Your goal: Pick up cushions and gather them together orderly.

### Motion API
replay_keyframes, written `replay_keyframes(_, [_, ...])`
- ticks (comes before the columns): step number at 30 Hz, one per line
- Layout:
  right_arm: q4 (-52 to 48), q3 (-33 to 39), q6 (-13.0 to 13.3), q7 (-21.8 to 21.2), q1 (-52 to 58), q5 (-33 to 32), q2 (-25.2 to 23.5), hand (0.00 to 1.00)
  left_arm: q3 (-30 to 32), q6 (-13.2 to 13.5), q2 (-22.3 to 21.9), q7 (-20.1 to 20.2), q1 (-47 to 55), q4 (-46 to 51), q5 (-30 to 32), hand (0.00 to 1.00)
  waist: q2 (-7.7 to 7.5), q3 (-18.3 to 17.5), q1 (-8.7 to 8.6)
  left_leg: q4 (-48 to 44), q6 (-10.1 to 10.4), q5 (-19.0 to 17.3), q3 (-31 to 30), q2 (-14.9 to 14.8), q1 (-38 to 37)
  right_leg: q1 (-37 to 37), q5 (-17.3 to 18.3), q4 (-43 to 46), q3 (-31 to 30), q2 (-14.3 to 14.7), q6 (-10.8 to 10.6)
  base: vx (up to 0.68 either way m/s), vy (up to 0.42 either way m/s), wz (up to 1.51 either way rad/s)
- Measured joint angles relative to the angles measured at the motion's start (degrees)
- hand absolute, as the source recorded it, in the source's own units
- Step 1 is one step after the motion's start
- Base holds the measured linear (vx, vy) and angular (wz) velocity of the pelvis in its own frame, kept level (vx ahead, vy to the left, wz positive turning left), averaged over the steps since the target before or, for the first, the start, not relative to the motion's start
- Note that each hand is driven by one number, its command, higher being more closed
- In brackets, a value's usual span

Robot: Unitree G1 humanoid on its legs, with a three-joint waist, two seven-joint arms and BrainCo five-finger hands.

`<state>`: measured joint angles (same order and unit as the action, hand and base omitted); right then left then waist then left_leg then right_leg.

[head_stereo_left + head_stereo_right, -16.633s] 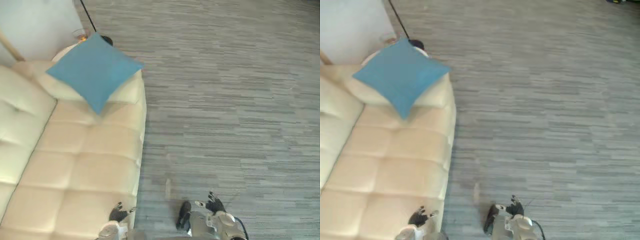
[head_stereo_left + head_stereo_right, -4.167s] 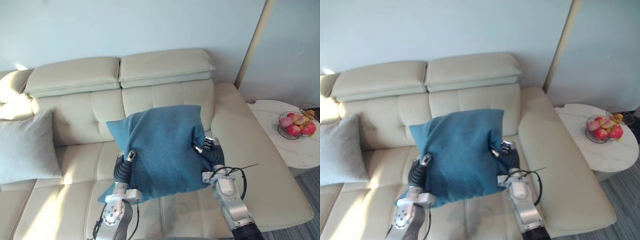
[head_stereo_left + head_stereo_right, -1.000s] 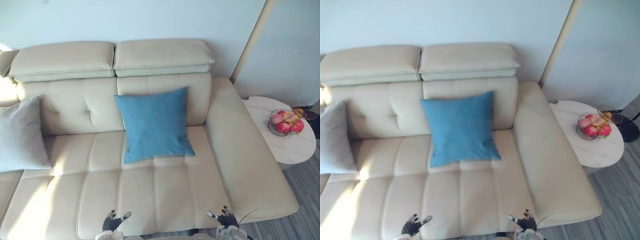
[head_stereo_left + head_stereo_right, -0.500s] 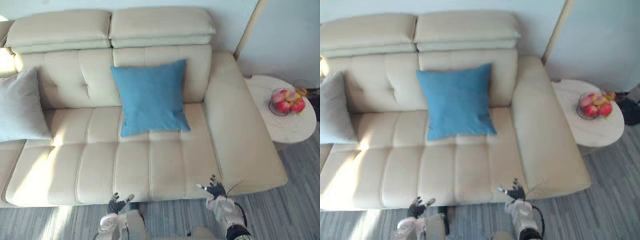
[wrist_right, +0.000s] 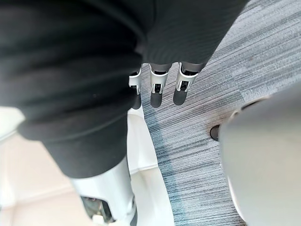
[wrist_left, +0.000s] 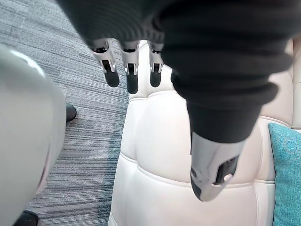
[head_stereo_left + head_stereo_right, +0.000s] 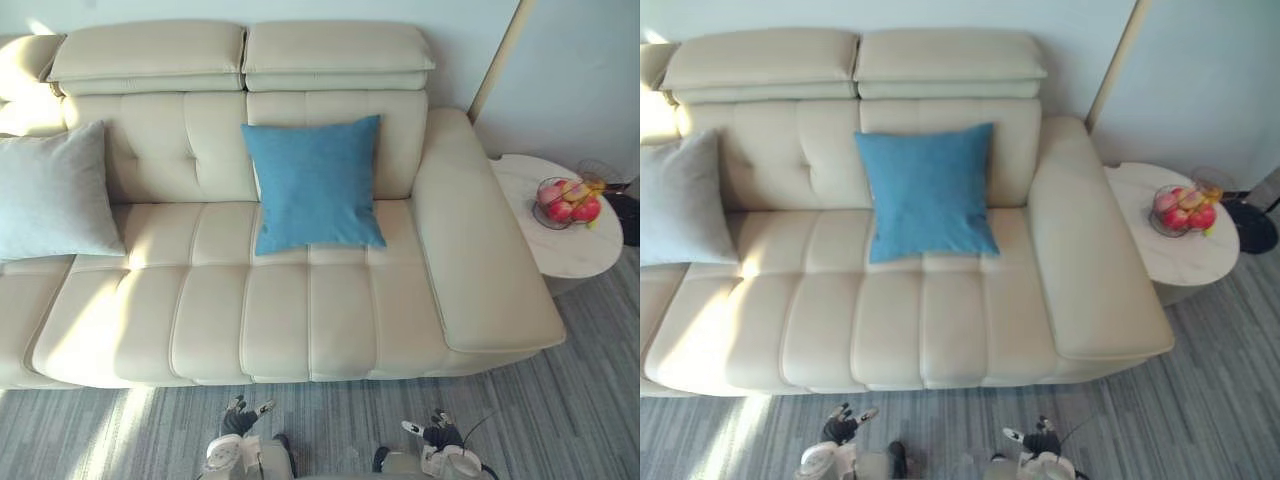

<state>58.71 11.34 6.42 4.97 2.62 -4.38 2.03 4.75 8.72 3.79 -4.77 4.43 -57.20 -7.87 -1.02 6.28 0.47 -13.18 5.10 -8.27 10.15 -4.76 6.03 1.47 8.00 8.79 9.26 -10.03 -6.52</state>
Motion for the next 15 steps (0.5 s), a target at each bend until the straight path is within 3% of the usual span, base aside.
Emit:
replay_keyframes(6, [1.07,1.04,-0.21,-0.02,-0.25,2.18,0.3,0.0,-1.14,-0.34,-0.06,0.2,0.89,-1.08,1.16,0.0,1.55,-1.34,-0.01,4.83,-0.09,3.09,-0.42,0.61,-2.98,-1.52,-1.33,-1.79,0.36,0.39,0.19,-0.06,-0.006,0.01])
replay_keyframes(9, [1.26,1.95,-0.29,0.0,-0.31,2.27,0.53,0.0,-1.16,-0.48,0.02,0.44,0.89,-2.01,1.26,0.0,1.61,-1.5,-0.06,5.61,0.15,3.6,-1.21,0.15,-3.83,-2.56,-1.6,-2.24,1.07,1.02,0.61,-0.03,-0.045,0.06])
replay_keyframes(10, [3.15,1.94,-0.72,-0.1,-0.28,4.38,0.4,0.0,0.8,-0.64,1.07,0.55,1.22,-3.15,1.63,0.0,-0.51,-2.29,-0.1,5.88,0.22,1.2,-1.69,0.38,-6.33,-5.5,-0.04,-3.24,1.38,1.05,0.74,-0.01,-0.023,0.04])
replay_keyframes(15, [3.15,1.94,-0.72,-0.1,-0.27,4.38,0.4,0.0,0.79,-0.64,1.08,0.55,1.22,-3.15,1.64,0.0,-0.51,-2.29,-0.12,5.97,0.23,1.23,-1.71,0.39,-6.3,-5.51,-0.05,-3.23,1.49,1.04,0.74,0.0,0.0,0.0])
